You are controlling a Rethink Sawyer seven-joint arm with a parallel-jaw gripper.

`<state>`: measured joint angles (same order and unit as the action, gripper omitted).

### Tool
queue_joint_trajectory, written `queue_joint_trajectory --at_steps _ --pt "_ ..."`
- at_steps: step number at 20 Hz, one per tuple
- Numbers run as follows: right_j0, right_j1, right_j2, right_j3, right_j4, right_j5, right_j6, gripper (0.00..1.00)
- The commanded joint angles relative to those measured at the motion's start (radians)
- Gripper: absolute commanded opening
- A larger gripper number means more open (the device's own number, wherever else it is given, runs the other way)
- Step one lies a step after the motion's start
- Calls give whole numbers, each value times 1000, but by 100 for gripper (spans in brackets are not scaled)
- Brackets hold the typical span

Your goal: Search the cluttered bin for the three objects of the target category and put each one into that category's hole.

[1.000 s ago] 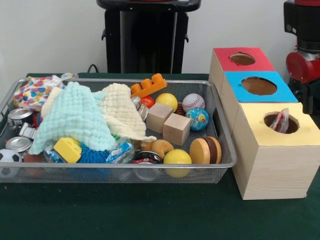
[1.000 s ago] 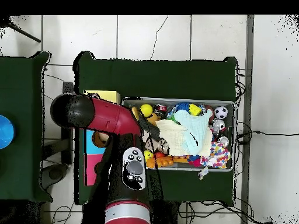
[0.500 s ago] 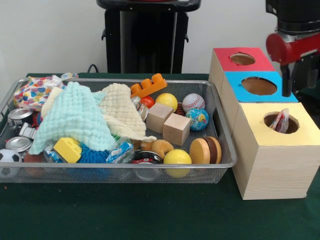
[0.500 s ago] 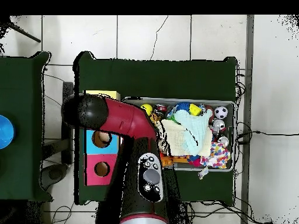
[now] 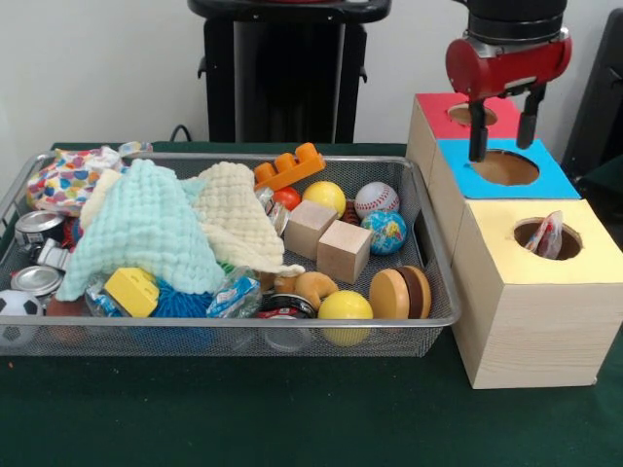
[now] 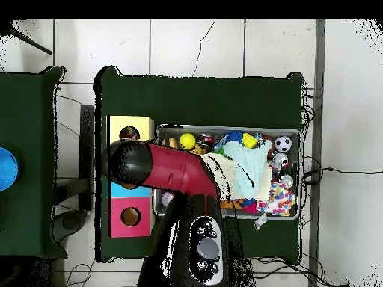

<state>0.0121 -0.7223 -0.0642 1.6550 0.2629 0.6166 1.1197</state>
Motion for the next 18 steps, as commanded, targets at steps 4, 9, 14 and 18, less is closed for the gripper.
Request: queue_joint_trajectory --at_steps 4,9,14,18 --pt "-5 71 23 107 -127 -31 127 100" --pt "-60 3 85 187 -99 -103 133 100" --pt "-76 -101 18 278 -114 -82 152 100" --pt "-96 -249 -45 336 -138 34 102 100"
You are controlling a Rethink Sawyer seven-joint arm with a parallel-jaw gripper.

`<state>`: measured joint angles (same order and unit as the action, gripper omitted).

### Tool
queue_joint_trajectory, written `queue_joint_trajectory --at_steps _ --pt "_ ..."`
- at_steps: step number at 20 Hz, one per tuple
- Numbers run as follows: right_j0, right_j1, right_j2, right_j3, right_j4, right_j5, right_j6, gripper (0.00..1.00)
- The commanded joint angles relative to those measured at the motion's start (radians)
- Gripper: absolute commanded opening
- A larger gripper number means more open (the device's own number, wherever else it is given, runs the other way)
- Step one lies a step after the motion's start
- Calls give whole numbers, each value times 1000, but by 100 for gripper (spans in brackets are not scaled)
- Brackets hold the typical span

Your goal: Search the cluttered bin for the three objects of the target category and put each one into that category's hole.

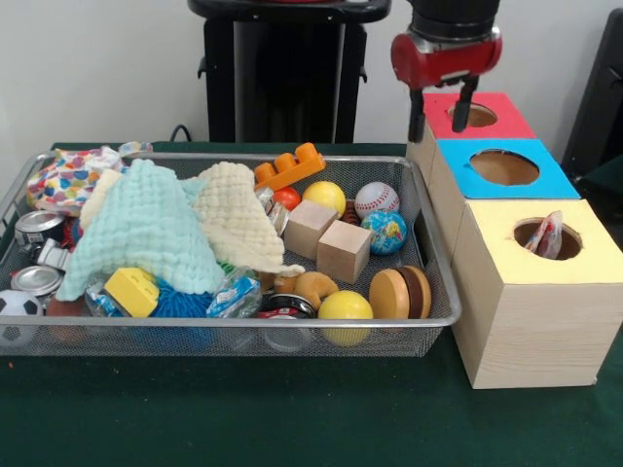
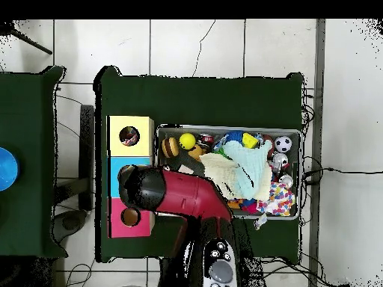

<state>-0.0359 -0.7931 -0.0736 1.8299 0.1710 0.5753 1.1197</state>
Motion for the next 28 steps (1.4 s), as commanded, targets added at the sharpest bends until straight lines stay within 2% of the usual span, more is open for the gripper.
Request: queue_joint_trajectory --at_steps 1,3,6,12,17,22,28 --pt "-51 -204 -59 164 -64 91 93 100" --pt "-58 -245 -96 166 -82 128 91 100" --pt "-88 -284 -97 172 -96 163 53 100" --pt "-122 -349 -117 274 -91 55 87 100" --pt "-153 -350 -125 272 -127 72 73 100" --pt "-213 -365 -94 293 -135 74 14 100" --pt "-258 -381 -69 322 -150 56 -1 100"
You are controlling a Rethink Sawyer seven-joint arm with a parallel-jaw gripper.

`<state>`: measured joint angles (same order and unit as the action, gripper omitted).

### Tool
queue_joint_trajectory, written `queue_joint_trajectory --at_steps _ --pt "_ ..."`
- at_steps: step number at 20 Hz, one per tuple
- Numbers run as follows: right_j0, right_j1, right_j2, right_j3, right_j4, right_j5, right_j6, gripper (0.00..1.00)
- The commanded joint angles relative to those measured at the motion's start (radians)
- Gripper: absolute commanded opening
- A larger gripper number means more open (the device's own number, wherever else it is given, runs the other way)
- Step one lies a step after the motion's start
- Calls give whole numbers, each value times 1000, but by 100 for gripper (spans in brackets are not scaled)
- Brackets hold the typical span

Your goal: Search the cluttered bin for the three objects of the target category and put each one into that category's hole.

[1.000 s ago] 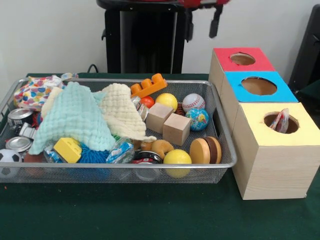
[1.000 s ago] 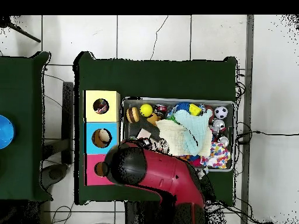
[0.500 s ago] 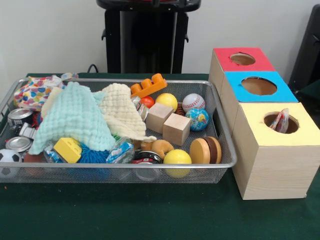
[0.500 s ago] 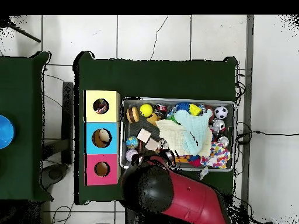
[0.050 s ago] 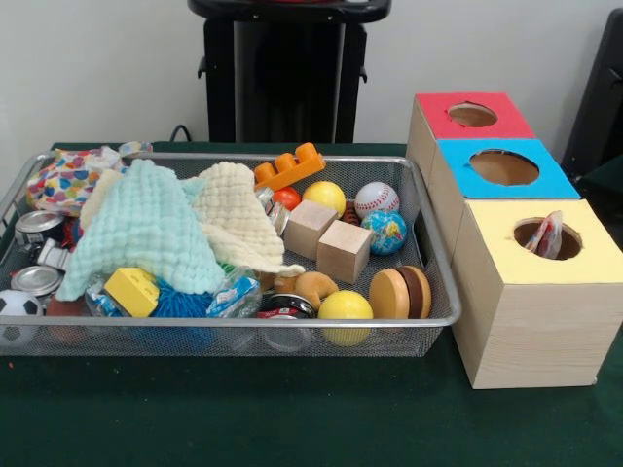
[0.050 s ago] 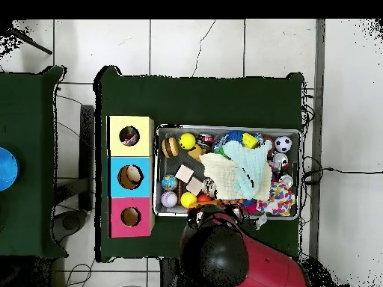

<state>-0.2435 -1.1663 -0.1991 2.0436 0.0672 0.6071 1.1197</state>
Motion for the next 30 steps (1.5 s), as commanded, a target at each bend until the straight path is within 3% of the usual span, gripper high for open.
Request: queue_joint_trajectory --at_steps 1,9,20,30 --pt "-55 -11 60 112 -46 26 -1 100" --pt "-77 -9 70 109 -76 48 -3 100" --pt "-36 -28 36 84 -99 83 50 100" --pt "-108 -40 48 61 -121 92 -5 100"
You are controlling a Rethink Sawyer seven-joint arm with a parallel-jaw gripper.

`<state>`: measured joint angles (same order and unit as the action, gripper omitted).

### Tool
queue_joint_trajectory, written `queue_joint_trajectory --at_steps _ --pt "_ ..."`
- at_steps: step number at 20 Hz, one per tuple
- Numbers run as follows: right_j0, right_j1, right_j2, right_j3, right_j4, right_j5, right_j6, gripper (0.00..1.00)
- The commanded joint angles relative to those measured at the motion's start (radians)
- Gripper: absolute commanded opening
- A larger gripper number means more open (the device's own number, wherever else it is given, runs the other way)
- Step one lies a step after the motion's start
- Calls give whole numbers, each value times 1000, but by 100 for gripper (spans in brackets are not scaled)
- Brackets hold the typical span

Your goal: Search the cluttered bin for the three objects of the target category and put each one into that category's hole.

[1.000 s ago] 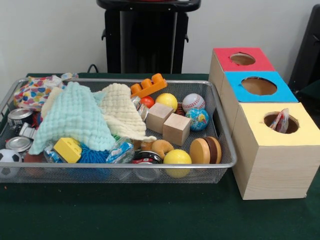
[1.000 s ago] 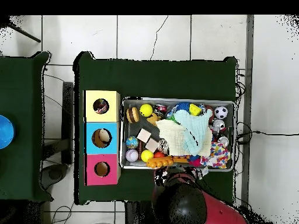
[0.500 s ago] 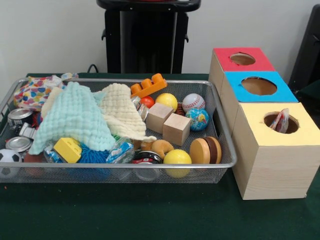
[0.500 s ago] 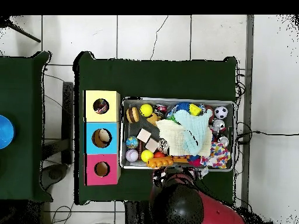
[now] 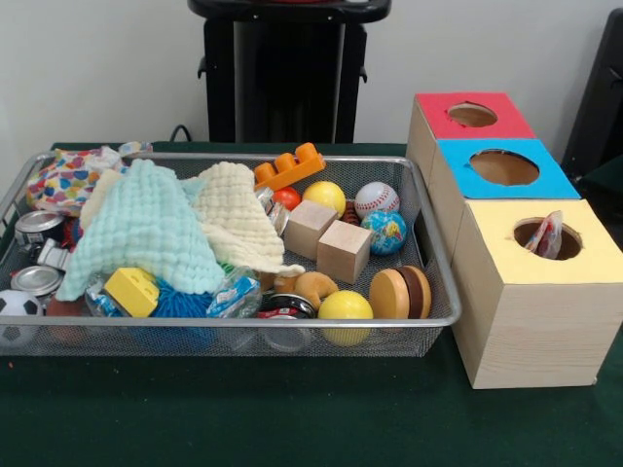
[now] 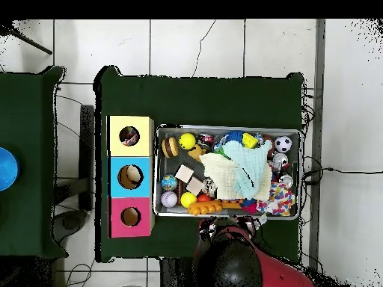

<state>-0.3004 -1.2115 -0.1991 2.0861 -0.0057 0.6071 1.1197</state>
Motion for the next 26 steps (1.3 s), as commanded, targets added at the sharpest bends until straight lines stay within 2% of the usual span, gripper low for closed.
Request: queue_joint_trajectory --at_steps 1,9,14,17,21,23,26 --pt "-62 3 50 15 -50 96 -14 100" --pt "-151 8 91 1 -69 101 -78 100" --pt "-144 4 107 37 -67 78 -41 100" --pt "-103 11 116 77 -52 49 22 100" --pt "-14 51 123 142 -14 -54 172 100" --pt "41 54 102 175 14 -108 260 100" --pt "128 54 51 182 31 -132 362 100"
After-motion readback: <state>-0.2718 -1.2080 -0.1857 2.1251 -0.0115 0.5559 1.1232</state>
